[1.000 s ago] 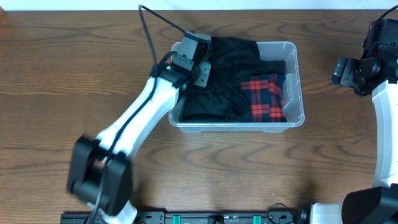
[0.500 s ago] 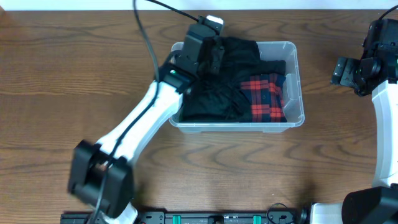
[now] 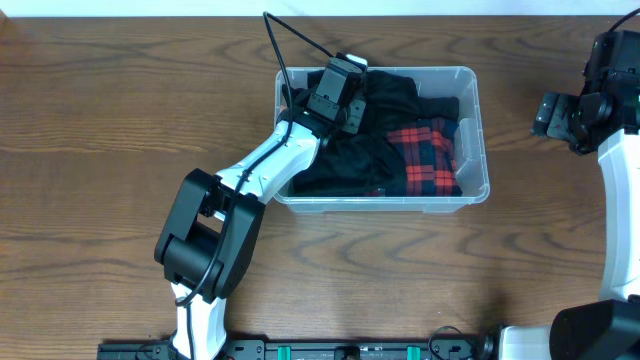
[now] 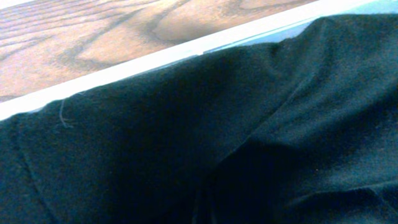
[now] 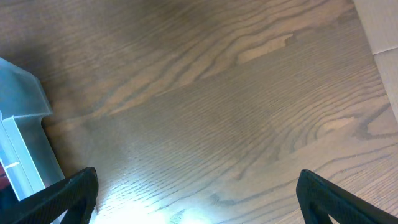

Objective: Pack container

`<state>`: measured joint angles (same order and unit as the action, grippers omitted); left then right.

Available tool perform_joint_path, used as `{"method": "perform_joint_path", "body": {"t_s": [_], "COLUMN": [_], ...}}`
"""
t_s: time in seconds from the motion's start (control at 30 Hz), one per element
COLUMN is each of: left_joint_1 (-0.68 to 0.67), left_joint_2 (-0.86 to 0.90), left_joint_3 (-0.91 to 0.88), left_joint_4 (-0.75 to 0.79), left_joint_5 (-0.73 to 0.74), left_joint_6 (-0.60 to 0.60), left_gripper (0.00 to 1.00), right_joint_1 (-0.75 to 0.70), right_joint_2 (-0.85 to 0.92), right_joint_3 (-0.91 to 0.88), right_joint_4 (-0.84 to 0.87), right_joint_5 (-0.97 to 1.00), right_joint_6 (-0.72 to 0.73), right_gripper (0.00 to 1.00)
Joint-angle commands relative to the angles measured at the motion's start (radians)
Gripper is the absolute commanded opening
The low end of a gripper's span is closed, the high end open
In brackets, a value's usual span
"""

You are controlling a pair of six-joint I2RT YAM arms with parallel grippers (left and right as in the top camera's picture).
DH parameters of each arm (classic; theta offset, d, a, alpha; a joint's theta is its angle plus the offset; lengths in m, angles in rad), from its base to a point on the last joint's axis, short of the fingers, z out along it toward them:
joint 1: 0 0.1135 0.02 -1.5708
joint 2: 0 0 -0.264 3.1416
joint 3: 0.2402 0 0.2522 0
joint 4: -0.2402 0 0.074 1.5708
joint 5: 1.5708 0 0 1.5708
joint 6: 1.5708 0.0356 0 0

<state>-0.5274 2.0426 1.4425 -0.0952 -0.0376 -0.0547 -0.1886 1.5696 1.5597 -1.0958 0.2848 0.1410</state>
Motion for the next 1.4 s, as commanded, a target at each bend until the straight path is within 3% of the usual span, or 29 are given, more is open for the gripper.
{"method": "perform_joint_path", "body": {"t_s": [0.0, 0.47, 0.9, 1.2, 1.37], "left_joint_1": [0.000, -0.046, -0.158, -0.158, -0.158], "left_joint_2": [0.051, -0.236, -0.135, 0.034, 0.031], "left_joint_3": [-0.018, -0.017, -0.017, -0.017, -0.017], "left_joint_4": [-0.013, 0.024, 0.157, 0.161, 0.173], "left_joint_5": [-0.016, -0.014, 0.049, 0.049, 0.049], "left_joint_6": [-0.002, -0.002, -0.002, -0.001, 0.003], "left_gripper": [0.06, 0.06, 0.06, 0.07, 0.07], "right_joint_1": [-0.006, -0.006, -0.006, -0.006, -0.006], "right_joint_2": [-0.009, -0.009, -0.009, -0.009, -0.009], "right_joint_3": [-0.003, -0.003, -0.003, -0.003, -0.003], "right_joint_4": [0.000, 0.000, 0.000, 0.000, 0.000], "right_joint_5": [0.011, 0.011, 0.011, 0.011, 0.011], "right_joint_6": [0.000, 0.000, 0.000, 0.000, 0.000], "right_gripper": [0.99, 0.99, 0.99, 0.99, 0.99]}}
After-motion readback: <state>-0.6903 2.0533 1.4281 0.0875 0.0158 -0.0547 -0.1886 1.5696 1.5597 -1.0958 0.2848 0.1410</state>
